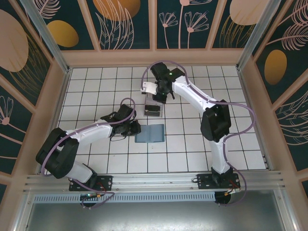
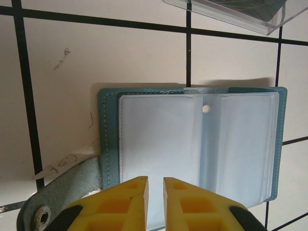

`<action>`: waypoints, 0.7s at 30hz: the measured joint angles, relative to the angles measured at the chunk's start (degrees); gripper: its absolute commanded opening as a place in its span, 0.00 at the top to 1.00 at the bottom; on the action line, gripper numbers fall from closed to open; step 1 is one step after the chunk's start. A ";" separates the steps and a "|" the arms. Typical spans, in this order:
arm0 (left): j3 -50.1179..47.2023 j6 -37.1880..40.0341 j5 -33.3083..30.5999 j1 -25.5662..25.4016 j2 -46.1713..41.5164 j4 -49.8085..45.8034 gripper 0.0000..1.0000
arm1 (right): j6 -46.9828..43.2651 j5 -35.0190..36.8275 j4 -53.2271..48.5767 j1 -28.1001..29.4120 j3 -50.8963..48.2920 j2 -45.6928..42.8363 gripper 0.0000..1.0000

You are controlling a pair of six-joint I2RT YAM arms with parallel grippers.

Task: Take the credit cards out of the card holder

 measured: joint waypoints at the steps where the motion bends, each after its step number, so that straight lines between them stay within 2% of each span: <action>1: 0.00 0.00 -0.02 0.00 -0.02 -0.02 0.83 | -0.04 0.00 -0.26 0.00 0.92 0.79 1.00; 15: -0.15 -0.04 -0.22 0.00 -1.44 -0.04 0.83 | -1.27 -0.02 -2.08 -0.66 5.03 8.24 1.00; 16: -0.15 -0.04 -0.22 0.00 -1.49 -0.02 0.83 | -1.33 -0.04 -2.21 -0.70 5.03 8.59 0.99; 21: -0.15 -0.07 -0.24 0.00 -1.64 -0.04 0.83 | -1.55 -0.04 -2.23 -0.72 5.03 10.01 0.79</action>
